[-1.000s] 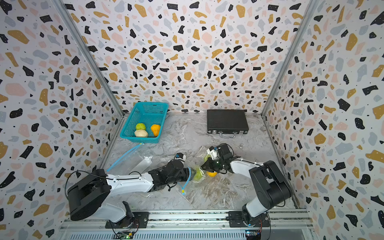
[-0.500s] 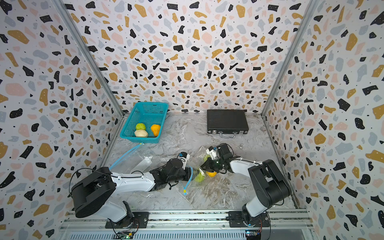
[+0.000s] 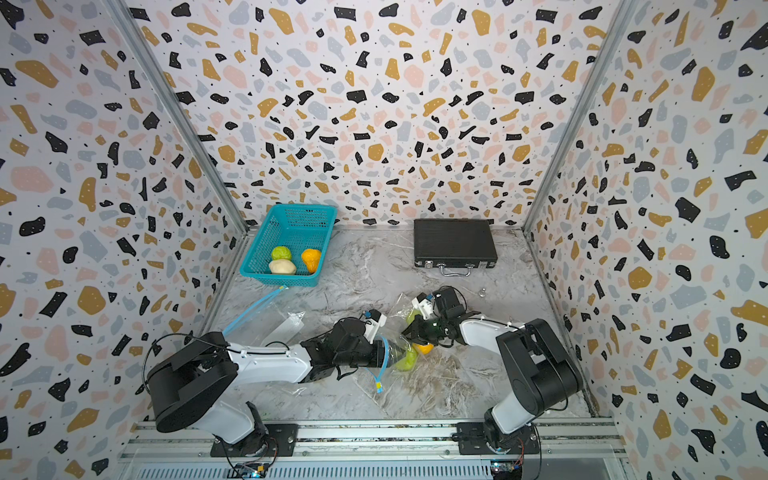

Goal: Open the zip-top bag and take out the pear
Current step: Pick up the pear from the zipper food storage bag.

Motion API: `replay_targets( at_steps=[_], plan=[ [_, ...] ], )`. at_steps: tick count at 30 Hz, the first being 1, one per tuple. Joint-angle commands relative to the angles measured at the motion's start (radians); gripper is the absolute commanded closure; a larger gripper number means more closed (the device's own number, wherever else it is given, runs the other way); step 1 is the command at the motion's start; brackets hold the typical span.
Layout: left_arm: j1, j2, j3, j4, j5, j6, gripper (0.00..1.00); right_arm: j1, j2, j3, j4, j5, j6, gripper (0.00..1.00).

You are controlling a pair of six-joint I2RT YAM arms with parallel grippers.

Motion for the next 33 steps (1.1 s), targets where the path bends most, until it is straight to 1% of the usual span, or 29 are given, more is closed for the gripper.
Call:
replay_targets(
  at_steps=[1,5,10,13,18,23,27,29,30,33],
  plan=[
    [0.000,0.016,0.024,-0.015,0.072,-0.017,0.31,0.002,0.017,0.010,-0.066,0.020,-0.003,1.00],
    [-0.011,0.007,0.047,-0.146,0.059,0.009,0.31,0.002,0.020,0.014,-0.066,0.025,0.001,1.00],
    [-0.033,0.043,0.093,-0.214,0.013,0.009,0.27,0.002,0.021,0.013,-0.050,0.027,0.017,1.00],
    [-0.040,0.065,0.090,-0.184,-0.042,-0.019,0.24,0.002,0.012,0.009,-0.051,0.030,0.020,1.00],
    [-0.047,0.114,0.134,-0.190,-0.097,-0.012,0.24,0.002,0.003,0.000,-0.043,0.031,0.029,1.00],
    [-0.050,0.097,0.139,-0.166,-0.175,-0.017,0.23,0.004,-0.003,-0.013,-0.028,0.031,0.036,1.00],
    [-0.050,0.106,0.166,-0.191,-0.192,0.001,0.21,0.003,0.004,-0.022,-0.004,0.028,0.046,1.00],
    [-0.049,0.113,0.168,-0.170,-0.189,-0.001,0.19,0.004,0.007,-0.025,0.005,0.022,0.048,1.00],
    [-0.050,0.118,0.171,-0.161,-0.192,-0.001,0.14,0.003,0.009,-0.029,0.011,0.022,0.049,1.00],
    [-0.050,0.142,0.189,-0.163,-0.187,0.011,0.13,0.003,0.013,-0.036,0.021,0.018,0.051,1.00]
  ],
)
